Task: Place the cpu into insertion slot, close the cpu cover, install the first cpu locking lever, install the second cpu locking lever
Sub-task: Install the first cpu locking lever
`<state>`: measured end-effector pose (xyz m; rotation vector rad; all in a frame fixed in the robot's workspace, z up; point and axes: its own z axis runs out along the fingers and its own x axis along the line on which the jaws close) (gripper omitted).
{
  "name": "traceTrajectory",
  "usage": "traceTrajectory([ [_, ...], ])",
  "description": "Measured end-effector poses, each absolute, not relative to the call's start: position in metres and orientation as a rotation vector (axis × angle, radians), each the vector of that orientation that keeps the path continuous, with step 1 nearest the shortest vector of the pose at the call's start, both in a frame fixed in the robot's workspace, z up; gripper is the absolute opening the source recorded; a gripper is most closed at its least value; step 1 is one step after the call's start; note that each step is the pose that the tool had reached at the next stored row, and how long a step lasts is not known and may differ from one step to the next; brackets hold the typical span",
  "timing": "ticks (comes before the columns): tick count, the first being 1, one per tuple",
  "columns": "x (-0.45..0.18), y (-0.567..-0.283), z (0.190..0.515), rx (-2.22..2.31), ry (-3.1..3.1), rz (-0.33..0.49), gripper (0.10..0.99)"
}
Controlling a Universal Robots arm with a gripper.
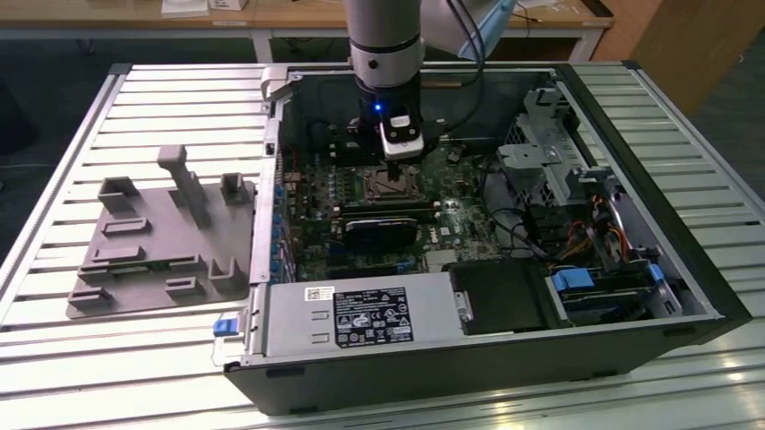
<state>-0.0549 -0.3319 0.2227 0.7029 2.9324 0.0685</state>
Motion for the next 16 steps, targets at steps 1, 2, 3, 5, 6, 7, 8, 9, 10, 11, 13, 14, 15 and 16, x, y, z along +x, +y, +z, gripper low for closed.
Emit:
traceTrajectory([
  [1, -0.0549, -0.3319, 0.2227, 0.703, 2.932, 0.068, 0.106],
  [2, -0.0548, -0.3319, 0.2227, 0.702, 2.932, 0.068, 0.106],
  [3, -0.0548, -0.3319, 0.2226, 0.698, 2.934, 0.069, 0.106],
  [5, -0.0548, -0.3319, 0.2227, 0.665, 2.942, 0.071, 0.106],
  [6, -0.0548, -0.3319, 0.2227, 0.644, 2.946, 0.072, 0.106],
  [7, -0.0548, -0.3319, 0.2227, 0.623, 2.951, 0.073, 0.106],
  [8, -0.0548, -0.3319, 0.2227, 0.601, 2.956, 0.075, 0.106],
  [9, -0.0548, -0.3318, 0.2227, 0.584, 2.96, 0.076, 0.106],
  [10, -0.0549, -0.3318, 0.223, 0.576, 2.962, 0.076, 0.106],
  [11, -0.0549, -0.3319, 0.2235, 0.571, 2.963, 0.077, 0.106],
  [13, -0.0549, -0.3319, 0.2259, 0.566, 2.964, 0.077, 0.106],
  [14, -0.0548, -0.3319, 0.2274, 0.565, 2.964, 0.077, 0.106],
  [15, -0.0549, -0.3319, 0.2291, 0.565, 2.964, 0.077, 0.106],
  [16, -0.0549, -0.3319, 0.231, 0.565, 2.964, 0.077, 0.106],
])
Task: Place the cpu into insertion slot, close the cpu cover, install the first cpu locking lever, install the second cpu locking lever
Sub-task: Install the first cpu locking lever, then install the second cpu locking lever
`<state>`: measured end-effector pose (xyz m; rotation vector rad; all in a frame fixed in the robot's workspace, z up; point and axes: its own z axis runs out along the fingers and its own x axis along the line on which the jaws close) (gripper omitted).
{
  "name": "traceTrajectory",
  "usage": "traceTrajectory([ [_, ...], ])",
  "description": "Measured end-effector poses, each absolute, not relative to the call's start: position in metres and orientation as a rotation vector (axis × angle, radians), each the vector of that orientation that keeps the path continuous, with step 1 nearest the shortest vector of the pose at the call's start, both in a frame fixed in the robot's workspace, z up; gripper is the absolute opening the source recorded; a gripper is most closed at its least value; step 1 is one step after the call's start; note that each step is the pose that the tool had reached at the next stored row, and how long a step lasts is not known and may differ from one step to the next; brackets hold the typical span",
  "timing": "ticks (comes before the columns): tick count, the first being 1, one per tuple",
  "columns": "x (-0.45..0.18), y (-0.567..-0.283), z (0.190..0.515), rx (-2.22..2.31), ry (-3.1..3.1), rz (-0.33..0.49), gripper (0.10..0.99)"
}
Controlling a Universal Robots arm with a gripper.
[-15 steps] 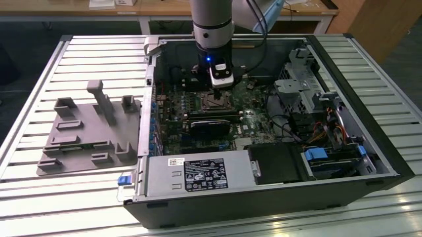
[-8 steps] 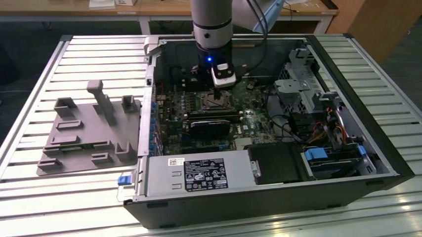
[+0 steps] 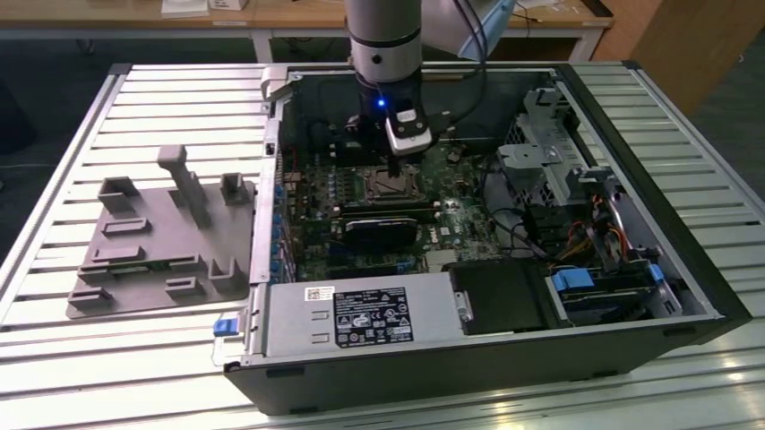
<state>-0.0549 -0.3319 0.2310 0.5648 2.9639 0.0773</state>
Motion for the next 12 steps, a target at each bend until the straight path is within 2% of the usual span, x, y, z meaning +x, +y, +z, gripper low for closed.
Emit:
traceTrajectory([
  [12, -0.0549, -0.3319, 0.2385, 0.565, 2.964, 0.077, 0.106],
])
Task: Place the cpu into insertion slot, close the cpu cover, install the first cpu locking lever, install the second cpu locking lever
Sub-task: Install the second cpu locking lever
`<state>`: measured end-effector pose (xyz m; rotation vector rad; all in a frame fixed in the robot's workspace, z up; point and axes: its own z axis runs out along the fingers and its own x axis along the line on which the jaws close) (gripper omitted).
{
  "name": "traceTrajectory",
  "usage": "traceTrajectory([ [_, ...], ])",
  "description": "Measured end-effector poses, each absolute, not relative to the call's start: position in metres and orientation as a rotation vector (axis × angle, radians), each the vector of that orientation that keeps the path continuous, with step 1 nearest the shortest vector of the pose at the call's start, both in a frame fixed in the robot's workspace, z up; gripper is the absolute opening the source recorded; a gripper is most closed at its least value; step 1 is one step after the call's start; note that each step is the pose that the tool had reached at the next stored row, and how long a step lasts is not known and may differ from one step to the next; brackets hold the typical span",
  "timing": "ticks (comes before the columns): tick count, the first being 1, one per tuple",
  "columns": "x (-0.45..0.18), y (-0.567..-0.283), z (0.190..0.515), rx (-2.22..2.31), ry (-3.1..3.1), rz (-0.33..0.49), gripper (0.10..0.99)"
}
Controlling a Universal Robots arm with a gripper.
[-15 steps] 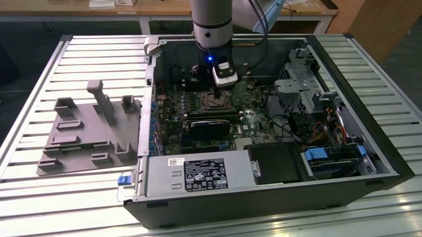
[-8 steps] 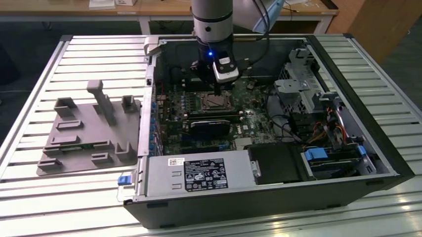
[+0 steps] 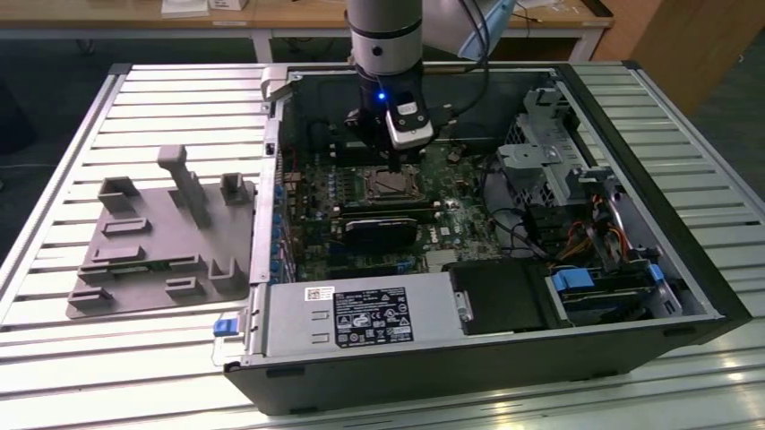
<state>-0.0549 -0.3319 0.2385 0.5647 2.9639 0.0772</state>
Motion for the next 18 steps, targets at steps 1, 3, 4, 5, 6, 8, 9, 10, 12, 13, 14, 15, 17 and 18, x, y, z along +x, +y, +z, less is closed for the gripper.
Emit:
traceTrajectory([
  [1, -0.055, -0.332, 0.239, 0.565, 2.964, 0.077, 0.106],
  [3, -0.055, -0.332, 0.239, 0.565, 2.964, 0.077, 0.106],
  [4, -0.055, -0.332, 0.239, 0.565, 2.964, 0.077, 0.106],
  [5, -0.055, -0.332, 0.239, 0.565, 2.964, 0.077, 0.106],
  [6, -0.055, -0.333, 0.239, 0.564, 2.964, 0.077, 0.106],
  [8, -0.055, -0.334, 0.239, 0.565, 2.964, 0.077, 0.106],
  [9, -0.055, -0.335, 0.239, 0.565, 2.964, 0.077, 0.106],
  [10, -0.055, -0.336, 0.239, 0.565, 2.964, 0.077, 0.106],
  [12, -0.055, -0.339, 0.239, 0.565, 2.964, 0.077, 0.106],
  [13, -0.055, -0.341, 0.239, 0.565, 2.964, 0.077, 0.106],
  [14, -0.055, -0.343, 0.239, 0.565, 2.964, 0.077, 0.106],
  [15, -0.055, -0.345, 0.239, 0.565, 2.964, 0.077, 0.106],
  [17, -0.055, -0.349, 0.239, 0.565, 2.964, 0.077, 0.106],
  [18, -0.055, -0.351, 0.239, 0.565, 2.964, 0.077, 0.106],
])
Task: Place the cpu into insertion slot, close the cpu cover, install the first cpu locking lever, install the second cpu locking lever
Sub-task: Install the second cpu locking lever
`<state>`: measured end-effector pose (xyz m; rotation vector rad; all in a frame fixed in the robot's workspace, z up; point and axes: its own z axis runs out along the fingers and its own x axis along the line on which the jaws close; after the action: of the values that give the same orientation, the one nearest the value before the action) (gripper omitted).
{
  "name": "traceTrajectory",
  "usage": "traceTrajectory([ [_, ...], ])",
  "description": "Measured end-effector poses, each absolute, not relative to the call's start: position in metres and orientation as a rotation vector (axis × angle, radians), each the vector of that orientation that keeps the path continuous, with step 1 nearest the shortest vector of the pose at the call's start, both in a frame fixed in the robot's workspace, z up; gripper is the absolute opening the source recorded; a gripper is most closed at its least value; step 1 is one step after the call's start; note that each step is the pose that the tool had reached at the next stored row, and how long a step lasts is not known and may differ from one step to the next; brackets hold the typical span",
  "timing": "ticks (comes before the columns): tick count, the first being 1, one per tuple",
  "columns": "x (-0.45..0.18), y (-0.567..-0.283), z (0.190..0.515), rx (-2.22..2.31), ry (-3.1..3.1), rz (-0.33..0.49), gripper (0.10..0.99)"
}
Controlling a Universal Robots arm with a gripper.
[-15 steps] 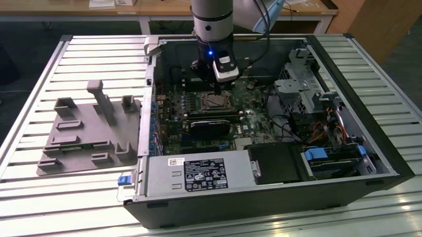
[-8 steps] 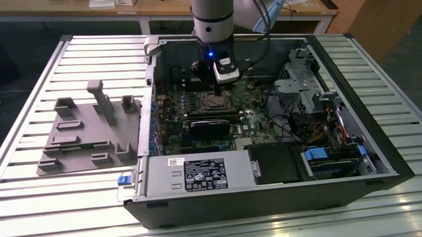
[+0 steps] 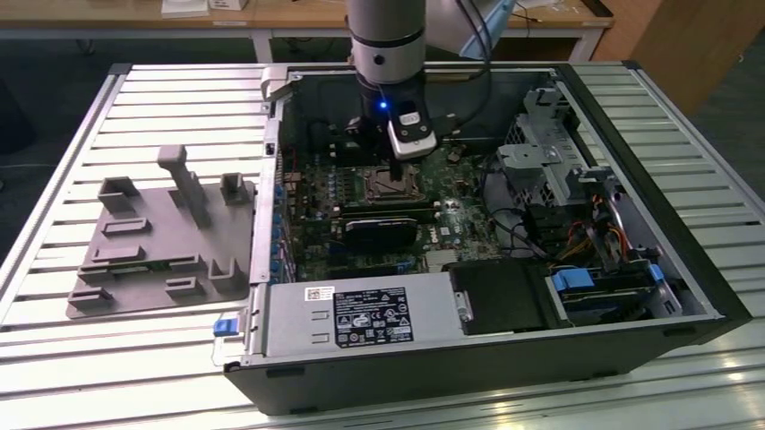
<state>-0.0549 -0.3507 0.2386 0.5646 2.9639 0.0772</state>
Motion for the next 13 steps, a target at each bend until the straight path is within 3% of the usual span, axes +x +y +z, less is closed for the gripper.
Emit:
traceTrajectory([
  [13, -0.058, -0.369, 0.236, 0.524, 2.972, 0.08, 0.106],
])
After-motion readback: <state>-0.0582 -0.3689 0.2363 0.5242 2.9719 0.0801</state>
